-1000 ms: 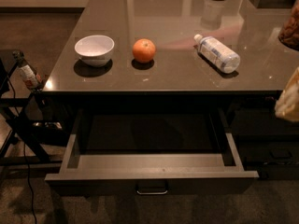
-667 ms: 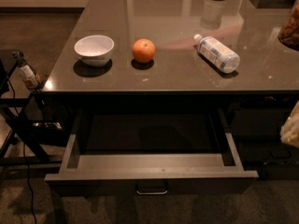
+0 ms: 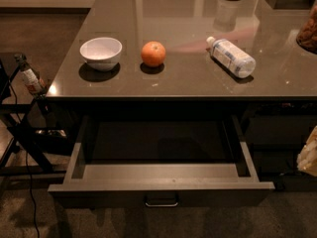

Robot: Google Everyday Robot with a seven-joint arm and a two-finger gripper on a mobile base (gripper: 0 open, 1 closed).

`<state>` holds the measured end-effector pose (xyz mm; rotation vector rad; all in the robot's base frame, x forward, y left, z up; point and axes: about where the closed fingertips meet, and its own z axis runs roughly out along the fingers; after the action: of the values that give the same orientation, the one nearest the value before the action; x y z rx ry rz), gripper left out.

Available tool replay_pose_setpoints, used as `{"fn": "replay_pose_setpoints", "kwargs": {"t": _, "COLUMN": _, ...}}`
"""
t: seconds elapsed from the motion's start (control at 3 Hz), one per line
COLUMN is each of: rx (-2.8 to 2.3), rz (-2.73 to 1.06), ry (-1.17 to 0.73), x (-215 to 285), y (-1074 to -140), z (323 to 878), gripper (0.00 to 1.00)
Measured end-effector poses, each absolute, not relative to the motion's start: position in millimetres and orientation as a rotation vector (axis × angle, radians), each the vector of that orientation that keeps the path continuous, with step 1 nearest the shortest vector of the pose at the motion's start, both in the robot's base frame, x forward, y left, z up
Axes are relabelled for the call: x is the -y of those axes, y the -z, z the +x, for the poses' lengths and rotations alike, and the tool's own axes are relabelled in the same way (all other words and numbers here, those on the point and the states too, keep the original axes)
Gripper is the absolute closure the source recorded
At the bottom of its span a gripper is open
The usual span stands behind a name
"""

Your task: Close top drawer

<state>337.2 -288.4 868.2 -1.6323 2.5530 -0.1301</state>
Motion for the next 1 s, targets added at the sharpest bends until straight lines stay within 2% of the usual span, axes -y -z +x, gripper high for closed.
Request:
{"fn": "replay_pose_setpoints", "kwargs": {"t": 0.33, "rx": -2.561, "rz": -1.642, "ry": 0.113, "x": 286, "y": -860, "z": 334, "gripper": 1.00}}
{"fn": "replay_pose_setpoints", "kwargs": {"t": 1.0, "rx": -2.586, "rz": -1.655, "ry": -0.109, "x": 253, "y": -780, "z": 320, "gripper": 1.00}}
